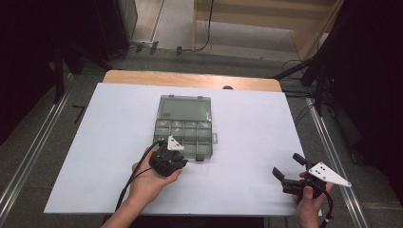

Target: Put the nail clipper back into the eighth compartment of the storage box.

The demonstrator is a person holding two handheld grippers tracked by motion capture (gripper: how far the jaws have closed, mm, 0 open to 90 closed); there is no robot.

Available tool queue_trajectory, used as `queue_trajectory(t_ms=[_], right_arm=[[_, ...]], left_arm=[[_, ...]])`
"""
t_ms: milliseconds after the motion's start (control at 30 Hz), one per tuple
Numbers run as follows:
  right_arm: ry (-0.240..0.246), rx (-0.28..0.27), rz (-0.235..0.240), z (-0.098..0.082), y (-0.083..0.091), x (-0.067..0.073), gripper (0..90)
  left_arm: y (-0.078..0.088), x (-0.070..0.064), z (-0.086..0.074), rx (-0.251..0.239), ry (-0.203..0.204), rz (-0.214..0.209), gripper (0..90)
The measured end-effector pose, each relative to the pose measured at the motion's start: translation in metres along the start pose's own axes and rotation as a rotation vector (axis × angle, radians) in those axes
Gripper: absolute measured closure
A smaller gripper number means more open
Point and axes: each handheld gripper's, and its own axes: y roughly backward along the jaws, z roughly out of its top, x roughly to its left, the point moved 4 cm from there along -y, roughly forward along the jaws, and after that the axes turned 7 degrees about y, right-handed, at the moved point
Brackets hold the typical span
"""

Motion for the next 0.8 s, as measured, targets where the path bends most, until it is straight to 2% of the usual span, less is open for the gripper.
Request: queue_trajectory(t_ms=[467, 800], right_arm=[[-0.005, -0.001, 0.001, 0.0, 0.0, 0.0, 0.0], [-0.007, 0.0, 0.001, 0.0, 0.0, 0.0, 0.0]], left_arm=[[-0.002, -0.008, 0.029, -0.029, -0.006, -0.032, 78.2], [-0.01, -0.012, 0.047, -0.012, -0.017, -0.054, 78.2]])
